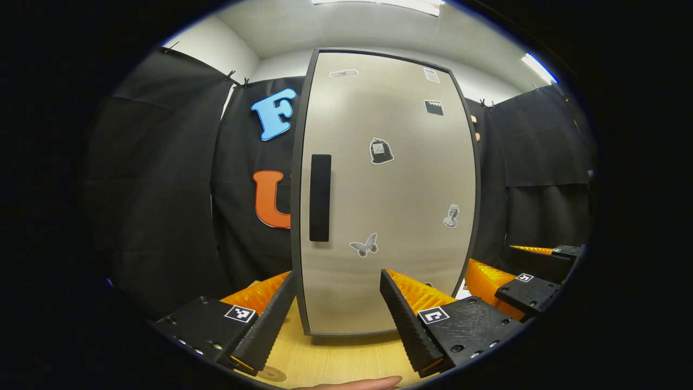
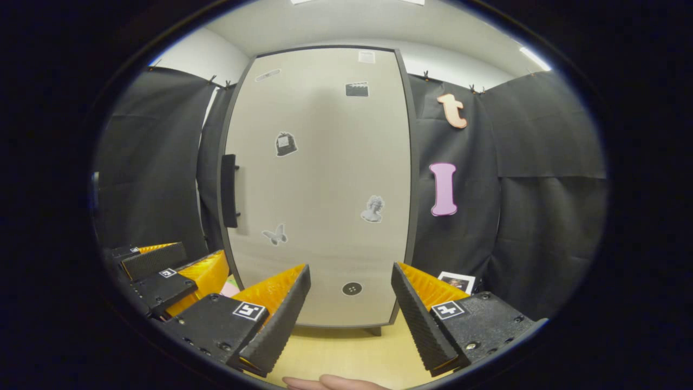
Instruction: Open the cabinet door with the right hand, grasp the bottle in the cabinet with the left hand and place it on the coaster, then close the cabinet door with the right hand.
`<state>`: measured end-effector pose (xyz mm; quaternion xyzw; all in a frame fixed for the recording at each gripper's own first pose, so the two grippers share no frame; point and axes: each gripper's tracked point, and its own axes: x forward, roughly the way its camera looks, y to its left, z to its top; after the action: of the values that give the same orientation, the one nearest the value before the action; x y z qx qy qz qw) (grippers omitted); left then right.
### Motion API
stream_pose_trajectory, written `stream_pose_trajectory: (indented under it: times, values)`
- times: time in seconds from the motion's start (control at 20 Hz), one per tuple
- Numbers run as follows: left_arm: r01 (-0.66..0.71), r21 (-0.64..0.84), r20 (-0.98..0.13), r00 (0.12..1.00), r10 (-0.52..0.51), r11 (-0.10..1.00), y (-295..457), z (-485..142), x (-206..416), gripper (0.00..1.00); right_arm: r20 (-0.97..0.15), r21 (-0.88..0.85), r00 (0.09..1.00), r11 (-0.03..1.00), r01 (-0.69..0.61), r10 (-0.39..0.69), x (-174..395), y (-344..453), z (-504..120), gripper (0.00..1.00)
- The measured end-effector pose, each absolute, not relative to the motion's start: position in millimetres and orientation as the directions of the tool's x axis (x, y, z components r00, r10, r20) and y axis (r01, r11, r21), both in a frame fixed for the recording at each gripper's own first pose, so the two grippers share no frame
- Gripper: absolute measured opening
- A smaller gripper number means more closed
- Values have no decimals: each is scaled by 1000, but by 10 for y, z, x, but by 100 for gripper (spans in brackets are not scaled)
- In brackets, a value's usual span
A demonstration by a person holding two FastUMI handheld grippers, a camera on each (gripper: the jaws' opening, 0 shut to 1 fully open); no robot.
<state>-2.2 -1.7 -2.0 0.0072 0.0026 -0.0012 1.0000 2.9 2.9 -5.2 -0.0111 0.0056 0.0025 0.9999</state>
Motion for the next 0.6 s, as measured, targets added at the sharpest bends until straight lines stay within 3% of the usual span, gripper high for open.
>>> stream_pose_trajectory:
  times: [0.4, 0.6]
  values:
    - [-31, 32, 3, 1000, 30, 999, 108, 4, -93, 93, -20, -25, 999, 999, -47, 47, 98, 169, -59, 96]
    - [-86, 44, 4, 996, 86, 995, 304, 7, -169, 93, -35, -28, 992, 992, -125, 124, 219, 417, -45, 97]
